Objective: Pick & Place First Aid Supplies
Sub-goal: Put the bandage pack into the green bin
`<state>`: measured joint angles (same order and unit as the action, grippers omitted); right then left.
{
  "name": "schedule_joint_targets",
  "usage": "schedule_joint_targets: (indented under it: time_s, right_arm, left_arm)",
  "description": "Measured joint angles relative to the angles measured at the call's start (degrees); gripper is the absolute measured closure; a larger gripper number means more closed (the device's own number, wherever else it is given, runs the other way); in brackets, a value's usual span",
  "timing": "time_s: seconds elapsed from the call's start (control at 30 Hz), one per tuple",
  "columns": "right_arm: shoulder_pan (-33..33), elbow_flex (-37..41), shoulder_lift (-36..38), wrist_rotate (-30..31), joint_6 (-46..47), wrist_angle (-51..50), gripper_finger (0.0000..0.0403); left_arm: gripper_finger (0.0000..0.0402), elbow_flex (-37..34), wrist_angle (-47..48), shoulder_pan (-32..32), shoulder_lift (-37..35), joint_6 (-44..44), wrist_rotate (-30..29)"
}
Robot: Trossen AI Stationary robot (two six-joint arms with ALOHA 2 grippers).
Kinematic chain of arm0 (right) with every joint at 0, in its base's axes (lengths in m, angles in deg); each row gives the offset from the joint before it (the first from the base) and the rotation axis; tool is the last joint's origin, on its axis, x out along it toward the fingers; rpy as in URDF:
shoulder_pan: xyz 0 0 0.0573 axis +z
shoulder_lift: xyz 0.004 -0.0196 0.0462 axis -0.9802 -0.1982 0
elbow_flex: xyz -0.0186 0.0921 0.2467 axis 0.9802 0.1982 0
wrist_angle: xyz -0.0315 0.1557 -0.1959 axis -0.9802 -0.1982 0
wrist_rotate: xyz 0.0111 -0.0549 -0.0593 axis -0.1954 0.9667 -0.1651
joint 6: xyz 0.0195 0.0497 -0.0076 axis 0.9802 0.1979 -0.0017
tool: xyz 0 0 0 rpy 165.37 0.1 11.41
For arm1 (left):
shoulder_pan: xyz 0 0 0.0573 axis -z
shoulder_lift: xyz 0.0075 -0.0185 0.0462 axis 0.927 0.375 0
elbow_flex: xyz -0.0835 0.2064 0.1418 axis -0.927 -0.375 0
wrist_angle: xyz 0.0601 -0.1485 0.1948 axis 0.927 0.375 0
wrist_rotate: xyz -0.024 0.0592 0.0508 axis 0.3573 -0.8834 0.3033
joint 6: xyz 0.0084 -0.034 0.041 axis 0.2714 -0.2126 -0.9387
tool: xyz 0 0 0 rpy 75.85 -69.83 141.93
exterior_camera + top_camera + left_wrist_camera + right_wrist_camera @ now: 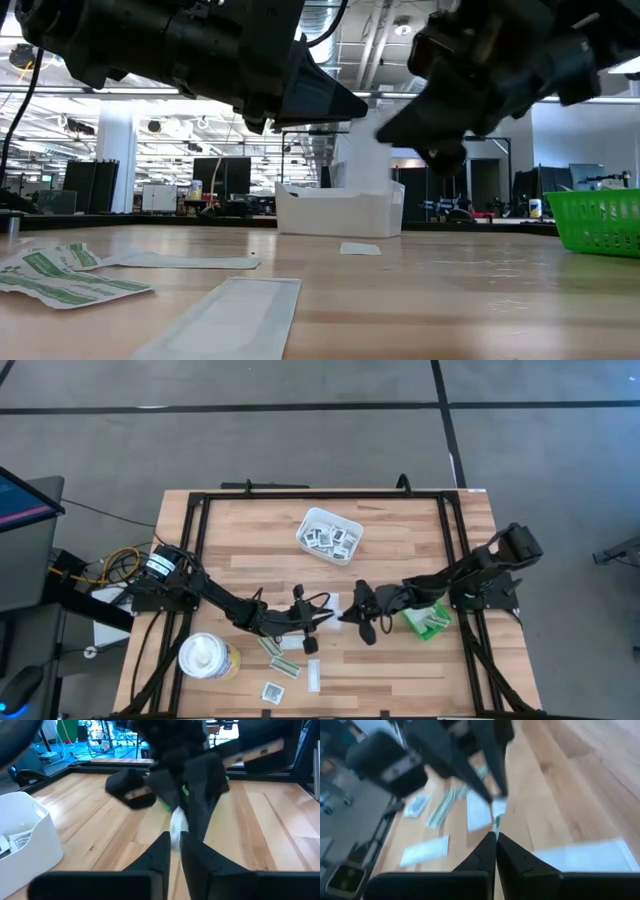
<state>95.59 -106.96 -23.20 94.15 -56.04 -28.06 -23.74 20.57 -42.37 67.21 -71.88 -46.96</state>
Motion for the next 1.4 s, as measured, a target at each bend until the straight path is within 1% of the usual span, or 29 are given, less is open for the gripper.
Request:
schedule_joint_targets:
  time_s: [0.1,0.2,0.33,0.37,0.47,0.57,0.67,0.73,0.83,0.93,1.1,1.23,1.3,1.33,1.4]
  right_arm:
    - [0.6,0.0,5.3,-0.2,-0.3,-8.9,0.0399]
    - [1.8,0.0,12.8,-0.1,0.4,-21.6,0.0401]
    - [5.1,0.0,24.9,-3.8,10.0,-43.1,0.0397]
    - [6.7,0.0,27.7,-3.0,13.0,-48.3,0.0396]
    - [12.9,0.0,35.3,4.6,19.9,-62.8,0.0396]
    - [18.5,0.0,41.6,9.8,26.9,-74.8,0.04]
    - [23.1,0.0,47.1,12.7,35.5,-82.9,0.0401]
    - [25.4,0.0,49.7,13.8,38.3,-86.9,0.04]
    - [27.7,0.0,51.7,14.0,42.3,-90.6,0.0397]
    - [28.9,0.0,51.7,13.9,47.3,-92.3,0.039]
    - [29.6,0.0,48.5,13.0,47.7,-91.4,0.0364]
    - [29.5,0.0,45.3,12.5,47.4,-88.0,0.034]
    - [29.5,0.0,44.1,14.7,46.1,-84.4,0.0333]
    - [29.5,0.0,43.3,16.7,44.0,-81.9,0.0331]
    - [29.5,0.0,41.5,22.3,36.5,-75.8,0.0329]
  left_arm:
    - [0.0339,0.0,0.2,0.1,0.0,0.0,0.0]
    - [0.032,0.0,0.8,0.3,0.0,0.0,-0.2]
    - [0.0305,0.0,1.9,0.3,0.0,0.0,-0.2]
    - [0.0303,0.0,1.9,0.2,0.0,0.0,-0.2]
    - [0.03,0.0,2.0,0.2,0.0,0.0,-0.2]
    - [0.03,0.0,2.0,0.2,0.0,0.0,-0.2]
    - [0.03,0.0,2.0,0.2,0.0,0.0,-0.2]
    - [0.03,0.0,2.0,0.2,0.0,0.0,-0.2]
    - [0.03,0.0,2.0,0.0,0.0,-0.1,-0.2]
    - [0.03,0.0,2.0,-0.2,0.0,0.0,-0.2]
    - [0.03,0.0,2.0,-0.1,0.0,0.0,-0.2]
    - [0.03,0.0,2.0,-0.1,0.0,0.0,-0.2]
    - [0.03,0.0,2.0,-0.3,0.0,-0.2,-0.2]
    - [0.03,0.0,2.0,-0.5,0.0,-0.2,-0.2]
    - [0.03,0.0,2.0,-0.8,0.0,-0.2,0.5]
